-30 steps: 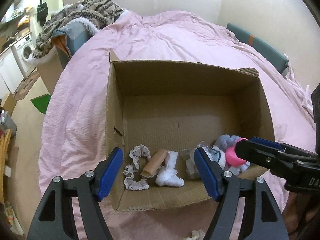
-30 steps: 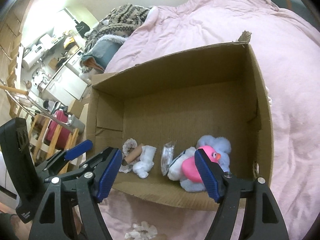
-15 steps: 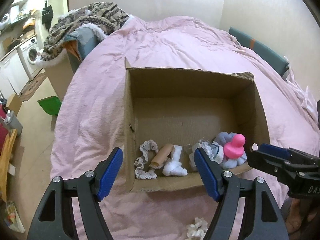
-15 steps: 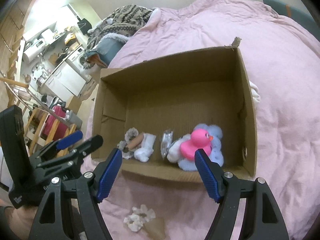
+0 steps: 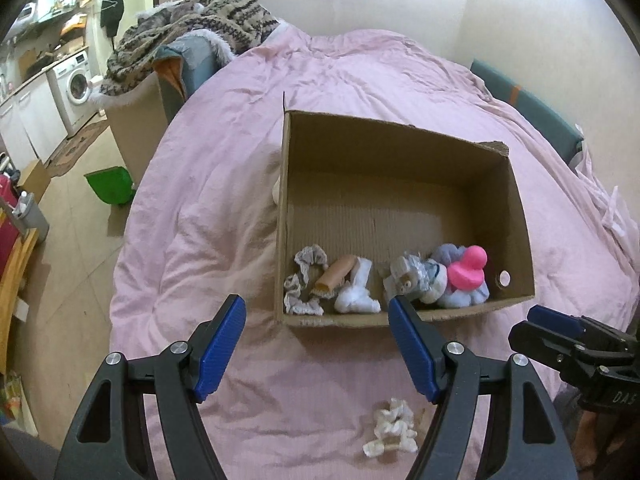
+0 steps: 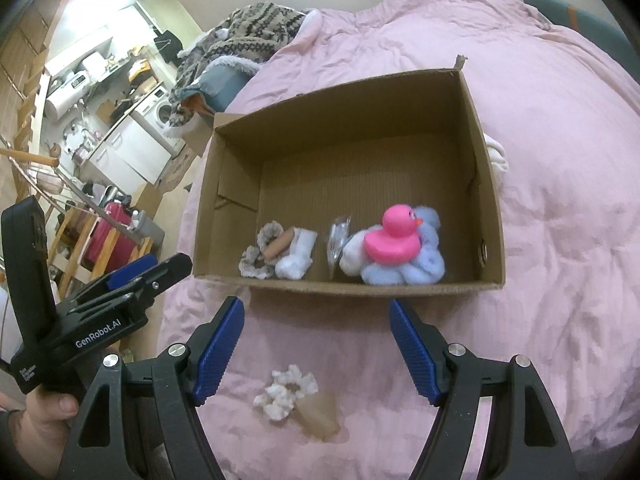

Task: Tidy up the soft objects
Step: 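Lift both open grippers out of the box and back away, then grasp the beige cone cup with the right gripper while the left grasps the white scrunchie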

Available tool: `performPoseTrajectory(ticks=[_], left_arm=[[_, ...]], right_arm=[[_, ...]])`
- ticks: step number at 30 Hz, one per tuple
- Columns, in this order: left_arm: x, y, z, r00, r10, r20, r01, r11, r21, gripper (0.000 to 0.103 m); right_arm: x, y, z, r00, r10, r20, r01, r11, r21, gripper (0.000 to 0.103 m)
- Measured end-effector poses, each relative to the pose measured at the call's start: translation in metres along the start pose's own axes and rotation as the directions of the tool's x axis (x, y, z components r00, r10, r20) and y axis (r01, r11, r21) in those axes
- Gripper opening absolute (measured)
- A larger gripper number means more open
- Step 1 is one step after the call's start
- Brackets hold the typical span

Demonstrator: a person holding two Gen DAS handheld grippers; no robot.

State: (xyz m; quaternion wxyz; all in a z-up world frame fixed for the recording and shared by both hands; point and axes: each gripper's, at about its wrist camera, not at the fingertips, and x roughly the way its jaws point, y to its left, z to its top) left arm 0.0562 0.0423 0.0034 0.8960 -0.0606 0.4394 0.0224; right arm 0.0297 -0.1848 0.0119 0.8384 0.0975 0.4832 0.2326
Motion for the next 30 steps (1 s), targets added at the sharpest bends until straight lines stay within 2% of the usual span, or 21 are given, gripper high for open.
performPoseTrajectory(ticks=[10,15,22,25,30], left_arm=[[-0.009,-0.006,-0.024,0.999,-0.013,-0.034,0.013,1.0,0.0,0.071],[-0.01,-0.006,-0.032,0.998,0.013,-0.059,-0.013,1.0,0.0,0.071],[0.0,0.0,-0.039,0.994,0.035,-0.106,-0.039,0.999,-0.031,0.071],[0.007,0.002,-0.038,0.992,0.04,-0.121,-0.046,0.998,-0.047,0.071],[0.018,0.006,-0.038,0.987,0.057,-0.153,-0.068,0.996,-0.065,0.071]], right_arm=[[-0.002,0.001,-0.023,0.999,-0.014,-0.051,0.015,1.0,0.021,0.08],[0.001,-0.003,-0.032,0.996,-0.023,-0.086,0.026,0.999,0.041,0.079],[0.02,-0.021,-0.043,0.984,0.003,-0.179,0.023,0.99,0.142,0.079],[0.031,-0.029,-0.046,0.974,0.038,-0.222,0.005,0.982,0.191,0.079],[0.043,-0.04,-0.049,0.965,0.078,-0.251,-0.009,0.964,0.265,0.08]])
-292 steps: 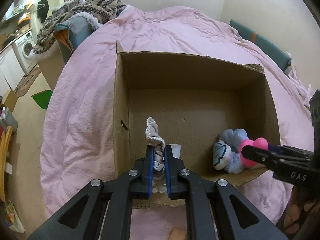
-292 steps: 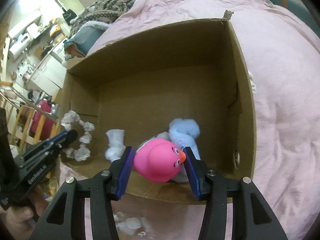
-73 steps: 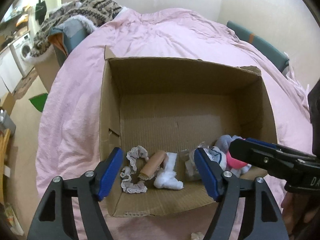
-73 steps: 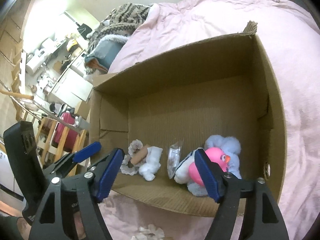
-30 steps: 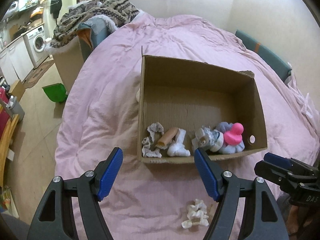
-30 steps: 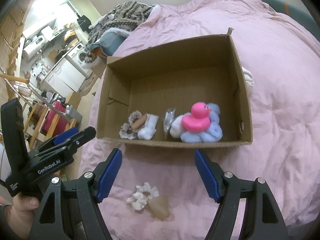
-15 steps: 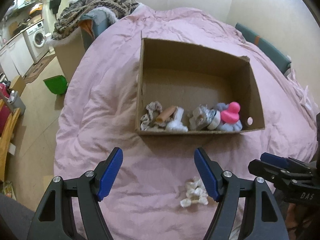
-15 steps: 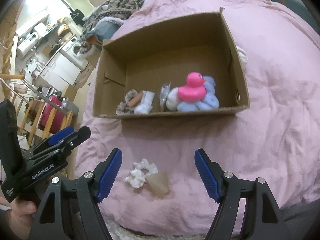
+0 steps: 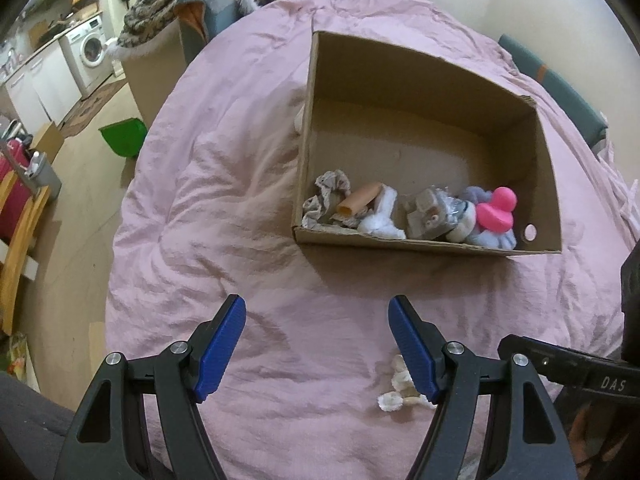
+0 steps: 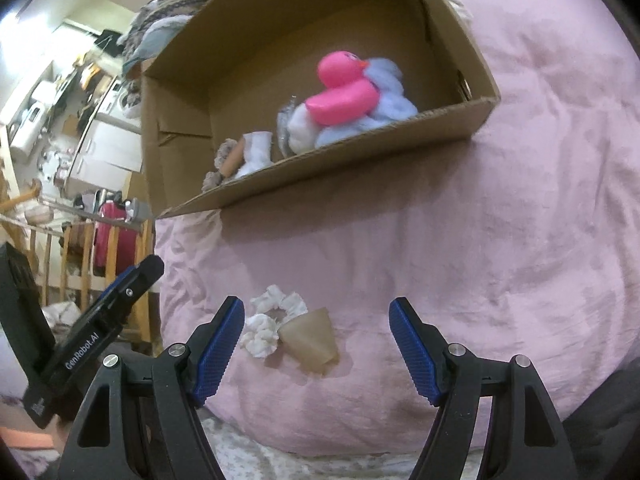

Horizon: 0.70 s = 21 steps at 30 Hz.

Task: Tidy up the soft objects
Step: 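Grasp the beige cone cup with the right gripper while the left grasps the white scrunchie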

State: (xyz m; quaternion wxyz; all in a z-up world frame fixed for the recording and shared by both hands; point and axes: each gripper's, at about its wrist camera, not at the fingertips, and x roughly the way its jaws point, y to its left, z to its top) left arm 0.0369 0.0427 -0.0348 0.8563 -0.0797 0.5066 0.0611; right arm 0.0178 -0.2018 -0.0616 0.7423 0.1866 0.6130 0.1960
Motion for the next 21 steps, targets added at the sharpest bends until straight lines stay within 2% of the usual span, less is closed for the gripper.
performPoseTrajectory(ticks=[4,8,12,13,15,16,17,18,20,21], left_arm=[[0.005,0.007,0.002,1.0,-0.011,-0.022,0.01,0.999,-0.041,0.071],[0.009,0.011,0.005,0.999,-0.016,-0.034,0.013,0.998,-0.065,0.071],[0.014,0.01,0.006,0.999,-0.018,-0.051,0.015,0.998,-0.066,0.071],[0.014,0.009,0.006,0.998,-0.019,-0.054,0.016,0.998,-0.065,0.071],[0.015,0.008,0.006,0.998,-0.021,-0.057,0.017,0.998,-0.061,0.071],[0.016,0.007,0.005,0.998,-0.022,-0.059,0.018,0.998,-0.056,0.071],[0.016,0.005,0.005,0.998,-0.021,-0.061,0.017,0.998,-0.053,0.071],[0.017,0.004,0.005,0.998,-0.02,-0.066,0.017,0.999,-0.047,0.071],[0.02,0.003,0.003,0.997,-0.02,-0.08,0.017,0.999,-0.04,0.071],[0.022,0.002,0.002,0.995,-0.023,-0.093,0.02,0.999,-0.037,0.071]], right_arm=[[0.009,-0.004,0.001,0.999,0.01,-0.032,-0.009,1.0,0.03,0.08],[0.028,0.004,-0.003,0.994,-0.008,-0.113,0.007,1.0,-0.012,0.079],[0.051,0.022,-0.015,0.977,-0.108,-0.184,0.083,0.987,-0.138,0.079],[0.054,0.026,-0.017,0.974,-0.123,-0.191,0.092,0.982,-0.162,0.076],[0.059,0.033,-0.02,0.971,-0.15,-0.188,0.108,0.97,-0.216,0.057],[0.06,0.036,-0.021,0.969,-0.157,-0.189,0.111,0.966,-0.235,0.04],[0.061,0.038,-0.022,0.969,-0.157,-0.193,0.107,0.964,-0.244,0.032],[0.061,0.039,-0.023,0.968,-0.156,-0.197,0.105,0.963,-0.248,0.029],[0.059,0.04,-0.024,0.97,-0.159,-0.186,0.107,0.96,-0.26,0.015],[0.056,0.04,-0.023,0.971,-0.158,-0.181,0.106,0.958,-0.266,0.014]])
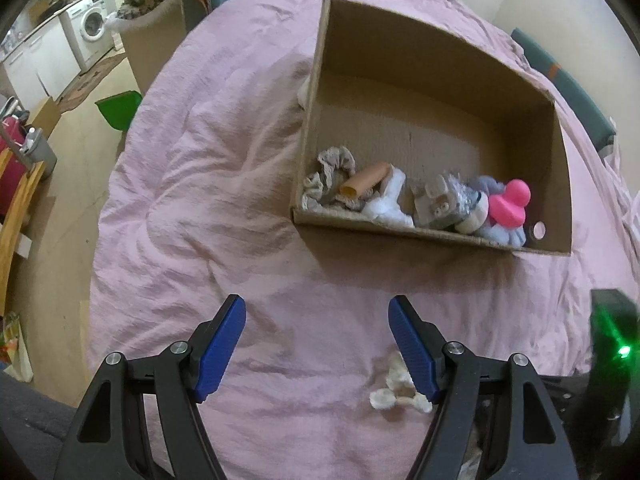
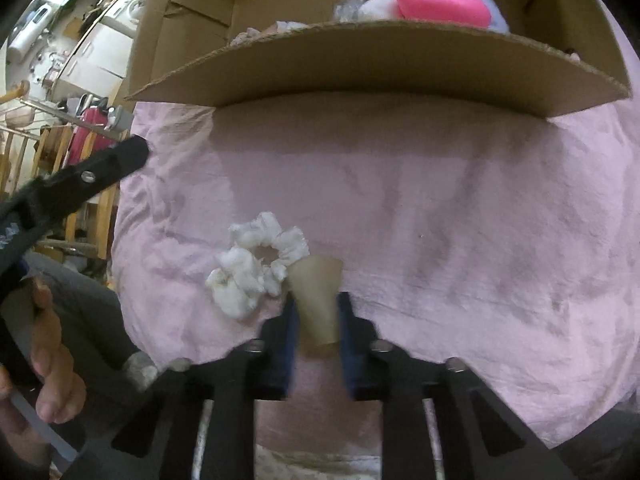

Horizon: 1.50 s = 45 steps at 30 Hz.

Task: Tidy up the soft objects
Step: 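Grasp the beige cone cup with the right gripper while the left grasps the white scrunchie, then carry the cone cup and white scrunchie over the box and lower them in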

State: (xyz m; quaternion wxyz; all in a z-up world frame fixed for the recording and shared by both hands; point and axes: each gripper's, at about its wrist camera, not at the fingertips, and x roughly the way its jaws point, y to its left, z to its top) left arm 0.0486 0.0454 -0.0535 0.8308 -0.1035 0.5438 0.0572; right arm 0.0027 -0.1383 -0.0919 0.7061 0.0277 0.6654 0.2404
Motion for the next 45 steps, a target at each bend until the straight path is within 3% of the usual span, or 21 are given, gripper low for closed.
performPoseTrajectory(ticks=[5,11,19,20,22,24,26,31,42,45], left_arm=[[0.013,-0.012,-0.01,0.997,-0.037,-0.074,0.039,0.999,0.032,0.071],[0.027,-0.048,-0.03,0.984,-0.08,-0.161,0.107,0.98,0.168,0.071],[0.046,-0.071,-0.048,0.974,-0.073,-0.216,0.131,0.954,0.269,0.069],[0.049,-0.072,-0.049,0.972,-0.073,-0.225,0.135,0.953,0.273,0.066],[0.053,-0.076,-0.051,0.967,-0.075,-0.243,0.146,0.947,0.287,0.043],[0.054,-0.077,-0.052,0.966,-0.081,-0.246,0.155,0.941,0.301,0.028],[0.05,-0.077,-0.051,0.969,-0.089,-0.231,0.16,0.937,0.311,0.017],[0.042,-0.072,-0.047,0.974,-0.106,-0.199,0.162,0.944,0.288,0.013],[0.021,-0.033,-0.022,0.997,-0.015,-0.071,0.025,0.989,0.147,0.013],[0.001,-0.028,-0.016,0.997,0.058,0.052,-0.065,0.986,0.154,0.013]], right_arm=[[-0.023,-0.006,0.001,0.996,0.015,0.093,-0.017,0.999,0.027,0.011],[-0.05,-0.03,0.003,0.978,0.006,0.207,-0.035,0.99,0.137,0.012],[-0.058,-0.038,0.004,0.968,-0.005,0.249,-0.042,0.982,0.184,0.012],[-0.061,-0.04,0.003,0.968,-0.006,0.252,-0.041,0.982,0.182,0.012],[-0.062,-0.041,0.003,0.968,-0.005,0.253,-0.042,0.983,0.181,0.012],[-0.061,-0.041,0.002,0.969,-0.005,0.249,-0.042,0.982,0.183,0.011],[-0.06,-0.041,0.002,0.97,-0.004,0.243,-0.042,0.982,0.182,0.011],[-0.06,-0.039,0.001,0.969,-0.005,0.245,-0.039,0.984,0.172,0.011],[-0.059,-0.034,0.001,0.97,-0.008,0.244,-0.029,0.989,0.148,0.011],[-0.06,-0.03,0.001,0.967,0.007,0.255,-0.042,0.991,0.131,0.011]])
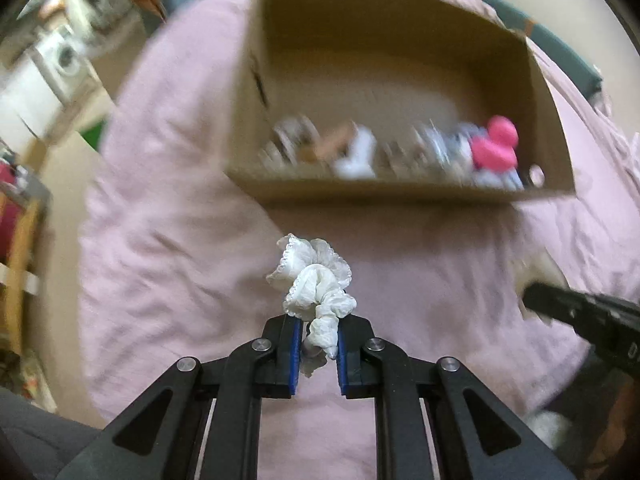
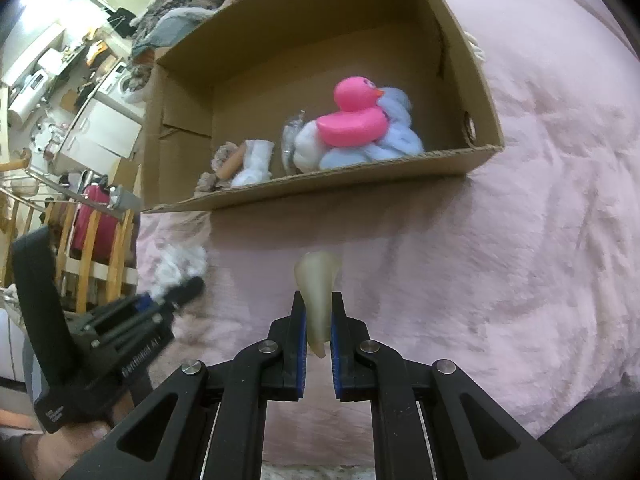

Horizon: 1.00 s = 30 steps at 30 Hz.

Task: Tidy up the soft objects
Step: 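Carry the cone cup and white scrunchie over the box and lower them in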

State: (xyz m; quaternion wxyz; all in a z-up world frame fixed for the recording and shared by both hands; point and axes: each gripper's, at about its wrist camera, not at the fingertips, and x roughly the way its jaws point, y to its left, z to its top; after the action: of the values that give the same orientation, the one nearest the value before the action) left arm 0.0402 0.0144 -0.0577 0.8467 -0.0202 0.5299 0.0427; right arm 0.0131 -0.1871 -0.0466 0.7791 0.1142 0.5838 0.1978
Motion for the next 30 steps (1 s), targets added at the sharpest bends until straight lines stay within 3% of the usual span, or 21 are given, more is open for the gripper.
performPoseTrajectory(ticks=[6,10,15,22,30], left_arm=[[-0.039,0.004,0.013,0.985,-0.011,0.169,0.015,1.0,-0.021,0.013],[-0.065,0.01,0.03,0.97,-0.041,0.238,0.053,0.998,-0.043,0.013],[-0.081,0.026,0.066,0.96,-0.058,0.274,0.083,0.994,-0.078,0.013],[-0.071,0.021,0.108,0.946,-0.024,0.324,0.039,0.998,-0.04,0.013],[-0.021,0.015,0.116,0.957,-0.048,0.286,0.06,0.998,-0.034,0.013]], right_arm=[[-0.017,0.014,0.005,0.995,0.053,0.082,-0.049,0.997,-0.052,0.011],[-0.043,0.025,0.012,0.985,0.078,0.156,-0.062,0.993,-0.103,0.011],[-0.068,0.026,0.032,0.969,0.096,0.229,-0.071,0.991,-0.115,0.011],[-0.079,0.026,0.075,0.951,0.098,0.293,-0.064,0.99,-0.123,0.011],[-0.041,0.02,0.11,0.955,0.061,0.289,-0.03,0.993,-0.11,0.012]])
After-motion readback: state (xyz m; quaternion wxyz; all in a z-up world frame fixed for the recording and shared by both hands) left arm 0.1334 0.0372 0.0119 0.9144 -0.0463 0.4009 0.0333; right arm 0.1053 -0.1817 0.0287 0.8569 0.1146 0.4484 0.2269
